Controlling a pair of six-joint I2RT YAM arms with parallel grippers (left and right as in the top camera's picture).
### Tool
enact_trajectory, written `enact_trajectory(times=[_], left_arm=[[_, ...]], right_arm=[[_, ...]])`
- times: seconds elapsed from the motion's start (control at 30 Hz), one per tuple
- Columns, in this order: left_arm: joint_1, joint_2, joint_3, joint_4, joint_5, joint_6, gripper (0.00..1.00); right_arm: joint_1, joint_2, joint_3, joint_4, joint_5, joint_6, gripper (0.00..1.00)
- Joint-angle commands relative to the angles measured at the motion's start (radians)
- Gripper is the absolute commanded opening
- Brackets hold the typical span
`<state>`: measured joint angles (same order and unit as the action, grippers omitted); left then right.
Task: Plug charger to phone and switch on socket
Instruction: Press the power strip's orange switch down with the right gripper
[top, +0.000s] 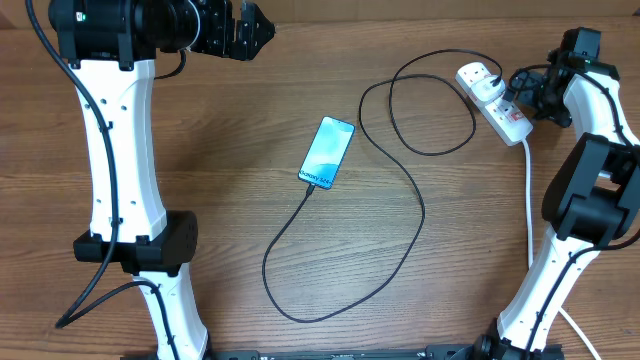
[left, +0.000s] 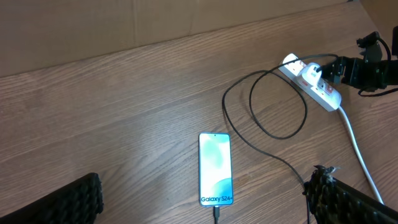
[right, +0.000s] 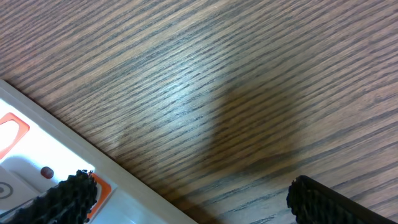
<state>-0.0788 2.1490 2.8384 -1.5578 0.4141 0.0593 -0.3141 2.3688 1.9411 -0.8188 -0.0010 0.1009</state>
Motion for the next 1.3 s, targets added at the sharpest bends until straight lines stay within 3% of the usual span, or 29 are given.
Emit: enact_trajectory(times=[0.0, 1.27], left_arm=[[-0.006, 0.005, 0.002, -0.002, -0.006, 0.015, 1.0], [-0.006, 0.005, 0.002, -0.002, -0.006, 0.015, 1.0]], right_arm=[[0.011, 0.026, -0.012, -0.028, -0.029, -0.024, 1.0], [0.013, 0.031, -0.056, -0.024, -0.077, -0.024, 0.97]])
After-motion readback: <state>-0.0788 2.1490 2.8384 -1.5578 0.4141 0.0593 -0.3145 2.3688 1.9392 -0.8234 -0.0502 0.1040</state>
